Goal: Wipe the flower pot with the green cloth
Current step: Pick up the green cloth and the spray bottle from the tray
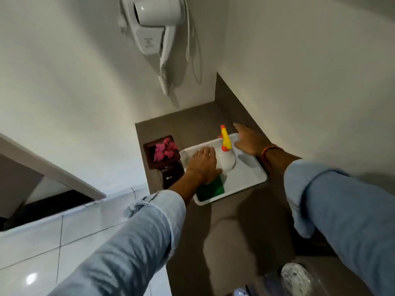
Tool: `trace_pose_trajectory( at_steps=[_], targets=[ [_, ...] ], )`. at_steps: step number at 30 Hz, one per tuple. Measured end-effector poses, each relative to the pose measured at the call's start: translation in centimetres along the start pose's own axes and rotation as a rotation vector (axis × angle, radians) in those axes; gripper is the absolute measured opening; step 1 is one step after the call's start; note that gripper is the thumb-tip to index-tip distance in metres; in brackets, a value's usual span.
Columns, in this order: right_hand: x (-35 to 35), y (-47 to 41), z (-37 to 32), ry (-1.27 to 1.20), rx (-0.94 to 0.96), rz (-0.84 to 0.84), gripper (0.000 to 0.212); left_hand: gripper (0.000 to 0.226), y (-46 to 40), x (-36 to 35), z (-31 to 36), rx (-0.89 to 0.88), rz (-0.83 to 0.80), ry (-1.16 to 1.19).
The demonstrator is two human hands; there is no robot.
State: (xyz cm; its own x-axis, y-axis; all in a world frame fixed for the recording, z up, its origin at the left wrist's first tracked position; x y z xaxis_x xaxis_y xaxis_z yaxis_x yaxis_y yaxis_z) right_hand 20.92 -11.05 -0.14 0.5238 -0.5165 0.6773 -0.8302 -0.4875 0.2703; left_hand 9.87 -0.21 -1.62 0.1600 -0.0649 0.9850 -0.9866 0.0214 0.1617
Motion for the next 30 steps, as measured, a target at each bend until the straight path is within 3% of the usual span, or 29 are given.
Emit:
trace_pose_trajectory(
  at_steps=[4,9,15,21,27,30],
  targets=[
    [-4.0,0.4,3.6,-0.11,-0.027,-0.081,0.101,0.078,0.0,-6.2,0.3,0.027,-0.132,0.041],
    [-5.9,-2.3,3.5,-0.301,0.035,-0.01,0.117,0.079,-0.5,-11.4,-0.6,0.062,-0.202,0.05],
    [-6.5,-4.8,1.7,-0.441,0.14,0.064,0.098,0.076,0.1,-12.3,0.6,0.084,-0.056,-0.027],
    [-6.7,-4.8,1.1,-0.51,0.178,0.172,0.065,0.063,-0.2,-11.2,0.4,0.125,-0.062,0.103],
    [-5.8,-3.2,-0.7,-0.448,0.282,0.256,0.067,0.028,2.1,-6.8,2.0,0.036,0.158,0.049],
    [-4.8,-1.6,-1.9,-0.471,0.31,0.286,0.065,0.026,4.2,-4.3,2.2,-0.026,0.297,-0.047]
  ],
)
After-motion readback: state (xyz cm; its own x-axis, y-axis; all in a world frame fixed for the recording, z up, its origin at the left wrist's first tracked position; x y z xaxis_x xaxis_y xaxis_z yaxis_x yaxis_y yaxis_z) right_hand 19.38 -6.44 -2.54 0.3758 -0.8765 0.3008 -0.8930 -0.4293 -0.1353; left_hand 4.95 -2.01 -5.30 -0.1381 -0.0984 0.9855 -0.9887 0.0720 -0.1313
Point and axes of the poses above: each hand's wrist, its own y-axis away from the middle knuckle, its own x-axis out of the back of the hand, z = x × y, the point moved 10 cm from there along -y, towards the middle knuckle, and after that the axes turned 14 degrees about -y, right-handed, at the moved point
